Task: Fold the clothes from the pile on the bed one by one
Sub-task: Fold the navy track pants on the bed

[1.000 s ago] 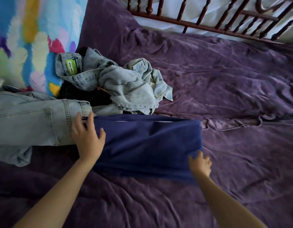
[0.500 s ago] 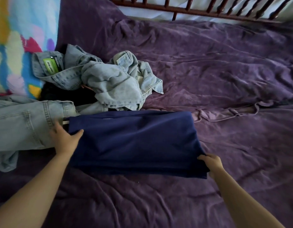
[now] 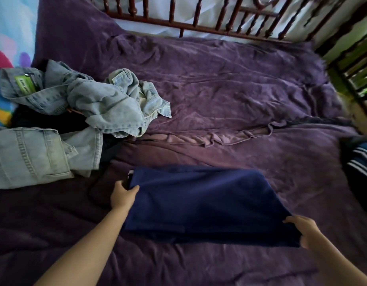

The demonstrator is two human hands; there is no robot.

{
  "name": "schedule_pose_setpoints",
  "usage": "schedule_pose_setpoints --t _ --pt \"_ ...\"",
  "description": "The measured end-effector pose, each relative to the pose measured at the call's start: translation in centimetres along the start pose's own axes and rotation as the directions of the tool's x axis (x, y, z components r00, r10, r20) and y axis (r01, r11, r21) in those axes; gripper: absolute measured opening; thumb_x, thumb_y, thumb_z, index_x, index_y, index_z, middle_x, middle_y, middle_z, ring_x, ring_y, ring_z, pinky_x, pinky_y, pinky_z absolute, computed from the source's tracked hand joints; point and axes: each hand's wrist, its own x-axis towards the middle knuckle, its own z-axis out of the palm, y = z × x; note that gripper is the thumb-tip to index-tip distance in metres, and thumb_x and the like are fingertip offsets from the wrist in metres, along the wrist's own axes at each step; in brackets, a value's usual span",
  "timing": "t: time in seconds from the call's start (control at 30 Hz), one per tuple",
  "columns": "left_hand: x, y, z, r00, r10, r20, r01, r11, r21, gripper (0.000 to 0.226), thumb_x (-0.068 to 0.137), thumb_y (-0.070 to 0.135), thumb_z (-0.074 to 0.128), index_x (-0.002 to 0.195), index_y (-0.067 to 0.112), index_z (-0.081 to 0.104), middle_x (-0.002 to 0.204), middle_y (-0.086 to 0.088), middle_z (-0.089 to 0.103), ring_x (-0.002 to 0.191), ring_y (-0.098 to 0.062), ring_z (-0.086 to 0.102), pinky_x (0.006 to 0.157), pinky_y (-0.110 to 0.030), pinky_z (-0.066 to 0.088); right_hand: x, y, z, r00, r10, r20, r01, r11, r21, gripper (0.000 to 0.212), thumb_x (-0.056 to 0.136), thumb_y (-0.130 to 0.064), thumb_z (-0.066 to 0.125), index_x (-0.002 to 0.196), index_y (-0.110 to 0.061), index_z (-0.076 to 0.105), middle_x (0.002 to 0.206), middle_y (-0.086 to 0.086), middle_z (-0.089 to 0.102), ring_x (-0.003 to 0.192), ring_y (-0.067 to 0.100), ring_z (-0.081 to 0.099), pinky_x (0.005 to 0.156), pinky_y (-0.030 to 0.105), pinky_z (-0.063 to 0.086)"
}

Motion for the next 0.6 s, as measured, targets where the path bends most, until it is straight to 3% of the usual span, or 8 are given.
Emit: schedule_pose_setpoints --t 0.1,0.23,0.33,0.4,0.43,0.5,0.57,0.6 --pt "-2.4 1.3 2.9 1.0 -0.005 0.018 0.002 0.986 0.169 0.066 0.088 0.026 0.063 0.142 0.007 0.031 0.138 -0.023 0.039 0.121 -0.043 0.043 0.094 -0.05 0.042 -0.3 1.6 -1.6 0.999 -0.029 -0.031 0.029 0.999 -0.014 0.014 0.078 0.013 0.059 0.089 0.005 0.063 0.068 0.013 0.055 0.067 0.031 0.051 0.059 0.038 0.044" --pt "-5.2 2.7 3.9 0.95 0.31 -0.05 -0.263 0.873 0.411 0.061 0.088 0.022 0.061 0.141 0.008 0.035 0.146 -0.019 0.029 0.131 -0.039 0.029 0.099 -0.05 0.034 -2.7 0.0 0.4 0.977 -0.214 0.0 0.214 0.977 -0.004 0.017 0.078 0.013 0.055 0.084 0.001 0.065 0.065 0.009 0.056 0.057 0.023 0.048 0.056 0.032 0.04" --pt "-5.8 2.9 3.9 0.853 0.512 0.099 -0.509 0.777 0.37 0.034 0.091 0.013 0.056 0.125 0.005 0.056 0.137 -0.013 0.046 0.126 -0.032 0.039 0.098 -0.041 0.036 -6.0 -1.8 3.4 0.915 -0.398 0.058 0.399 0.917 0.005 0.01 0.075 0.014 0.055 0.078 0.008 0.063 0.063 0.007 0.053 0.056 0.017 0.045 0.048 0.026 0.036" --pt "-5.8 2.9 3.8 0.838 0.488 0.244 -0.535 0.824 0.186 0.026 0.096 0.012 0.049 0.117 0.005 0.061 0.129 -0.01 0.055 0.119 -0.024 0.049 0.093 -0.029 0.039 -8.9 -2.6 6.2 0.812 -0.564 0.149 0.573 0.819 -0.03 0.007 0.073 0.014 0.056 0.074 0.009 0.062 0.063 0.006 0.052 0.063 0.015 0.045 0.047 0.02 0.035" --pt "-6.0 3.2 3.5 0.866 0.411 0.285 -0.443 0.895 0.055 0.026 0.098 0.015 0.046 0.116 0.006 0.062 0.127 -0.009 0.057 0.115 -0.021 0.052 0.09 -0.026 0.039 -10.5 -2.8 7.8 0.748 -0.63 0.206 0.65 0.759 -0.041 0.011 0.073 0.014 0.057 0.076 0.006 0.064 0.067 0.005 0.054 0.068 0.014 0.046 0.05 0.016 0.036" --pt "-6.1 4.1 2.6 0.908 0.187 0.375 -0.086 0.959 -0.271 0.034 0.1 0.029 0.041 0.119 0.008 0.058 0.126 -0.01 0.057 0.111 -0.022 0.053 0.091 -0.031 0.039 -13.8 -2.6 11.4 0.636 -0.692 0.341 0.747 0.663 -0.046 0.021 0.072 0.013 0.058 0.088 0.003 0.069 0.075 0.003 0.057 0.075 0.012 0.048 0.064 0.023 0.041" --pt "-5.8 4.7 1.7 0.829 0.024 0.559 0.297 0.827 -0.477 0.054 0.096 0.054 0.03 0.123 0.013 0.053 0.121 -0.012 0.057 0.107 -0.03 0.056 0.089 -0.041 0.042 -16.6 -1.9 15.3 0.547 -0.672 0.499 0.798 0.599 -0.069 0.018 0.074 0.007 0.056 0.088 0.003 0.067 0.078 0.009 0.063 0.075 0.013 0.047 0.071 0.034 0.044" --pt "-5.2 4.9 1.2 0.777 -0.007 0.63 0.407 0.769 -0.493 0.061 0.091 0.064 0.025 0.119 0.018 0.053 0.115 -0.012 0.059 0.102 -0.032 0.058 0.084 -0.042 0.045 -18.0 -1.3 17.1 0.516 -0.641 0.568 0.817 0.568 -0.1 0.017 0.075 0.002 0.056 0.089 0.003 0.066 0.082 0.016 0.066 0.075 0.014 0.047 0.074 0.037 0.045"
